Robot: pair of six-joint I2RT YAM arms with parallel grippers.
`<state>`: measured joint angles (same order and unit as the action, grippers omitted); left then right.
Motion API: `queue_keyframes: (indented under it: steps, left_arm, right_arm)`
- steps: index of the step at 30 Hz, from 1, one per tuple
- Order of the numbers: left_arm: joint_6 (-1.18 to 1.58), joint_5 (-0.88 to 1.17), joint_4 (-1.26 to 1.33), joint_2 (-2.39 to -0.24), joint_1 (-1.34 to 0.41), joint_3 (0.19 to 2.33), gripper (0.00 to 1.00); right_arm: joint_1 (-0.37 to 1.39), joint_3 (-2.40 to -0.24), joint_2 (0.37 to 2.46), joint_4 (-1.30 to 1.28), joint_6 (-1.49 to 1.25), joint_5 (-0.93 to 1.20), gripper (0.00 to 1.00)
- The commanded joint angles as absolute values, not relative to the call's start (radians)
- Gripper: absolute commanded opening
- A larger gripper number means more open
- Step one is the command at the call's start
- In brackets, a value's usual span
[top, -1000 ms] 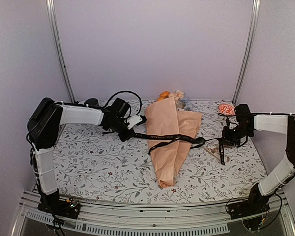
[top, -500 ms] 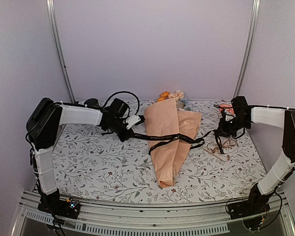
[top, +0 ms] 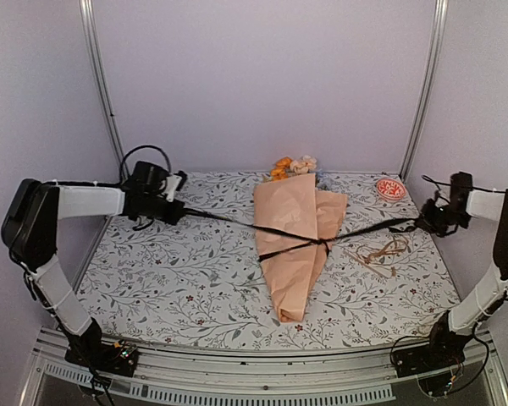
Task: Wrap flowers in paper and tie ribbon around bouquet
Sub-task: Tie the ribbon around the folded bouquet.
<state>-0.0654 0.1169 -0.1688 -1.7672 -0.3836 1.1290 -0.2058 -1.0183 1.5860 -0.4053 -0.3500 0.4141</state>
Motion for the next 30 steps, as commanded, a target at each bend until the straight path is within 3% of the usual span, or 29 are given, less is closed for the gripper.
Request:
queue_keyframes:
  steps: [1, 18, 30]
  left_arm:
    - [0.303, 0.147, 0.092, -1.551, -0.002, 0.781, 0.00]
    - [0.389, 0.050, 0.125, -1.409, 0.258, 0.645, 0.00]
    - [0.519, 0.115, 0.267, -1.378, 0.429, 0.519, 0.00]
  right_arm:
    - [-0.521, -0.817, 1.439, -0.347, -0.430, 0.328, 0.01]
    - [-0.575, -0.782, 1.408, -0.348, -0.396, 0.290, 0.01]
    - [-0.637, -0.771, 1.379, -0.347, -0.401, 0.297, 0.01]
